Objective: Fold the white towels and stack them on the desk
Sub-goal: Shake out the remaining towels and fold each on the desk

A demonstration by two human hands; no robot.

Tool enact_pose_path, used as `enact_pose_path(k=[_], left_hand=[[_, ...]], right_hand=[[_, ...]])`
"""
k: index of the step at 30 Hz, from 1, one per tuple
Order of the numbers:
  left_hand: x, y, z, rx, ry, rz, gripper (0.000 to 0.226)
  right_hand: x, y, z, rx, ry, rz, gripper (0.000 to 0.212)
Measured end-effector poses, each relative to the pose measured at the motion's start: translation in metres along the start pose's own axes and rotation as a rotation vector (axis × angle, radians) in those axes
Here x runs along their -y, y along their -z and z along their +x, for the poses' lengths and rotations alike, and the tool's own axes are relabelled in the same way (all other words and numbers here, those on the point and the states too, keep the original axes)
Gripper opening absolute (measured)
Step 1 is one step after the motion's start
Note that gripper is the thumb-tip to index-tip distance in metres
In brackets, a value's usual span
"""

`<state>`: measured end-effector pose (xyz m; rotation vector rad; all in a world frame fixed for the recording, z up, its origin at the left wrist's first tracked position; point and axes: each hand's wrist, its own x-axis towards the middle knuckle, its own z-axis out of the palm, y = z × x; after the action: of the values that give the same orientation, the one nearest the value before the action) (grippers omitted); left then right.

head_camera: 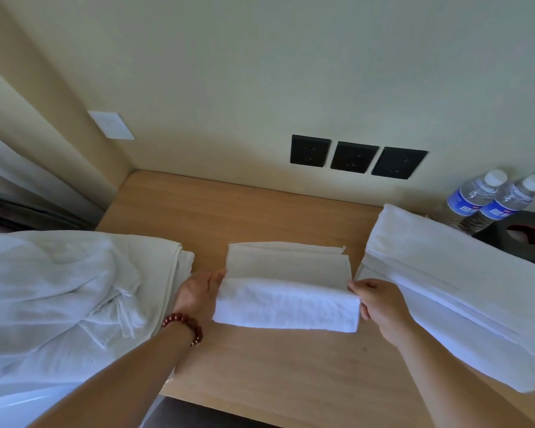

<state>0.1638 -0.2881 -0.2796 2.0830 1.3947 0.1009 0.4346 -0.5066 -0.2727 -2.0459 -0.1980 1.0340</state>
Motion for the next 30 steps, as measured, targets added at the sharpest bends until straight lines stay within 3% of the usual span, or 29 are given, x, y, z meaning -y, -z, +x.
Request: enact_pose_path(k=[3, 6, 8, 10, 14, 16, 18, 20, 24, 30], left_hand=[[0.010, -0.009, -0.019, 0.201, -0.196, 0.294, 0.063], [0.035, -0.016, -0.052, 0.367, -0.368, 0.364, 0.075], [0.062, -0.020, -0.071, 0.406, -0.477, 0.372, 0.066], [0.075, -0.020, -0.081, 0.492, -0.538, 0.470, 0.039], [0.081, -0.028, -0.088, 0.686, -0.367, 0.539, 0.046], [0.080, -0.031, -0.084, 0.624, -0.290, 0.509, 0.056], [0.079, -0.035, -0.077, 0.504, -0.197, 0.403, 0.051], [0.076, -0.040, -0.066, 0.386, -0.063, 0.301, 0.045], [0.071, -0.049, -0.054, 0.310, 0.248, 0.239, 0.049], [0.075, -0.058, -0.066, 0.157, 0.305, 0.176, 0.051]], right_hand=[[-0.001, 0.002, -0.009, 0.118, -0.015, -0.075, 0.049], [-0.023, 0.012, -0.026, 0.285, -0.114, -0.167, 0.038], [-0.048, 0.018, -0.036, 0.364, -0.199, -0.223, 0.030], [-0.072, 0.022, -0.044, 0.389, -0.275, -0.233, 0.027], [-0.093, 0.015, -0.055, 0.447, -0.381, -0.197, 0.029], [-0.094, 0.010, -0.054, 0.501, -0.397, -0.165, 0.035], [-0.093, 0.003, -0.049, 0.500, -0.363, -0.163, 0.029], [-0.088, -0.004, -0.040, 0.422, -0.297, -0.171, 0.021], [-0.077, -0.018, -0.022, 0.264, -0.243, -0.176, 0.014], [-0.079, -0.040, -0.005, 0.103, -0.155, -0.184, 0.015]])
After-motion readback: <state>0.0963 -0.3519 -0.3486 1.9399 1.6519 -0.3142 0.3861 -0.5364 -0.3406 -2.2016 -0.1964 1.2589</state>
